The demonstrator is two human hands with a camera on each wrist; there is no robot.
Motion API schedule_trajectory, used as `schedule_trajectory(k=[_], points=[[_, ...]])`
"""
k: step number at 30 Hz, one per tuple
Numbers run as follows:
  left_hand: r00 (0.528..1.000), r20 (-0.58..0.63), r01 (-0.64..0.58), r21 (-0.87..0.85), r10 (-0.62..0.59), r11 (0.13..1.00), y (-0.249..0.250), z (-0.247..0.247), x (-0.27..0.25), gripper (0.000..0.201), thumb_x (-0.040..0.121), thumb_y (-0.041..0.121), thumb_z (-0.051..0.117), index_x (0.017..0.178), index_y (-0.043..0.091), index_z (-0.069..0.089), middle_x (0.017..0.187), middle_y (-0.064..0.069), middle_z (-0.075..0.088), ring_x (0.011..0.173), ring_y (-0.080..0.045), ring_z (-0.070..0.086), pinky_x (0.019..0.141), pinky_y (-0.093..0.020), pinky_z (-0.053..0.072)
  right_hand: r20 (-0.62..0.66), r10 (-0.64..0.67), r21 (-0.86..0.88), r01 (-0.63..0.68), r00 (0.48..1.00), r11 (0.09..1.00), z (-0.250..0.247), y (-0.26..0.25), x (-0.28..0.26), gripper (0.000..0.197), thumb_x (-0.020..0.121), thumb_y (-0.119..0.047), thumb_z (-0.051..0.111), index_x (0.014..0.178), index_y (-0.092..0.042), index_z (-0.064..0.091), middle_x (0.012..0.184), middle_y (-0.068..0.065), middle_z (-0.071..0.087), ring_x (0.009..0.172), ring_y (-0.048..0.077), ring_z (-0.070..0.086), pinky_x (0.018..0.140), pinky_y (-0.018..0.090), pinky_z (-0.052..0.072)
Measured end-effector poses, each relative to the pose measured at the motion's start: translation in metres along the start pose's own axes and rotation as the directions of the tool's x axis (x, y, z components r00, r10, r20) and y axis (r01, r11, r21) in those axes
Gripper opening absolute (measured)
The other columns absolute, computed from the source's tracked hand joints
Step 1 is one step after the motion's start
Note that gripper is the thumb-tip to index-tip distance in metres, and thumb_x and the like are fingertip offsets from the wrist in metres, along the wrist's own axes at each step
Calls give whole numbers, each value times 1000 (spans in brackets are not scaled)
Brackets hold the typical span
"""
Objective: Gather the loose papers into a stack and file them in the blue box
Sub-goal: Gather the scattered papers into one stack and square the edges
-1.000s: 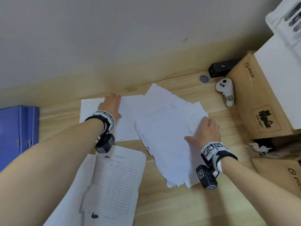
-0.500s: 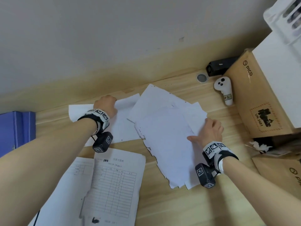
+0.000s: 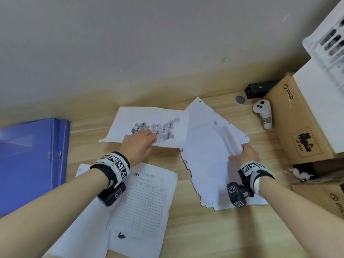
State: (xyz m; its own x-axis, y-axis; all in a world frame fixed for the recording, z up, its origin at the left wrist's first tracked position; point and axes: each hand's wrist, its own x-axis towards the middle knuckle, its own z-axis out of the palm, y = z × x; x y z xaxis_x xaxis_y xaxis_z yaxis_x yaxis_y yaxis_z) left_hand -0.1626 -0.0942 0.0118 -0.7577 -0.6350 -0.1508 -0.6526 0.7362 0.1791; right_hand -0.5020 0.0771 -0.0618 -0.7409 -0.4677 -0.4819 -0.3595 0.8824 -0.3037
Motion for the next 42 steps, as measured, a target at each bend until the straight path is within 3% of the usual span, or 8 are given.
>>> schedule_trajectory(k=[5,9,19,27,31,34,38,42], points=[[962,274,28,-38,-16,999,14,76,-46,30,91,12,49,115,17,66,122,1,56,107,-23,56,72,-35,50,-43,-99,130,104,994,986,-20,2,-19,37,68,-19,76,101,-18,59,93,9,67,77,29,61,65,32,48],[962,269,49,-36,-38,998,23,89,-64,34,91,34,44,116,15,58,133,-3,45,120,-22,44,79,-35,49,-86,-241,250,255,967,934,-58,-22,-54,52,72,-12,79,120,-9,59,100,6,66,83,26,62,72,34,49],[955,289,132,-239,-59,962,4,75,-69,25,92,24,46,110,14,61,126,1,50,114,-22,54,78,-32,47,-2,-683,76,682,730,728,-38,-124,-165,39,75,-22,65,112,-29,55,93,-4,67,77,21,63,63,37,53],[903,187,427,-271,-388,863,-40,68,-136,32,95,22,44,121,18,62,124,3,57,116,-18,52,85,-37,50,400,-607,-79,686,686,723,113,-127,-198,28,80,-24,58,108,-23,52,92,-3,63,77,18,61,67,35,56],[882,184,472,-324,-435,820,-51,68,-155,30,96,23,45,121,20,61,127,7,57,117,-14,53,87,-34,50,511,-557,-57,672,655,738,146,-125,-200,34,79,-52,54,99,-24,52,100,-8,52,91,15,50,77,35,51],[896,160,444,-364,-415,819,-45,64,-151,32,94,21,46,124,20,59,128,7,56,116,-14,54,87,-36,50,506,-566,-38,673,651,739,151,-122,-201,55,79,-70,37,105,-25,55,110,-8,54,100,15,50,86,39,48],[920,161,391,-395,-356,831,-27,57,-127,35,93,14,45,125,20,57,130,8,54,118,-14,51,87,-35,48,505,-591,89,643,630,761,122,-117,-180,47,94,-56,33,99,-20,62,99,-1,67,90,18,62,84,39,51],[956,150,293,-388,-254,874,-2,50,-88,34,92,11,44,121,20,59,130,9,55,119,-13,50,87,-34,48,344,-550,91,556,761,826,76,-97,-126,33,96,-37,41,94,-12,63,94,6,69,90,28,64,79,39,50]])
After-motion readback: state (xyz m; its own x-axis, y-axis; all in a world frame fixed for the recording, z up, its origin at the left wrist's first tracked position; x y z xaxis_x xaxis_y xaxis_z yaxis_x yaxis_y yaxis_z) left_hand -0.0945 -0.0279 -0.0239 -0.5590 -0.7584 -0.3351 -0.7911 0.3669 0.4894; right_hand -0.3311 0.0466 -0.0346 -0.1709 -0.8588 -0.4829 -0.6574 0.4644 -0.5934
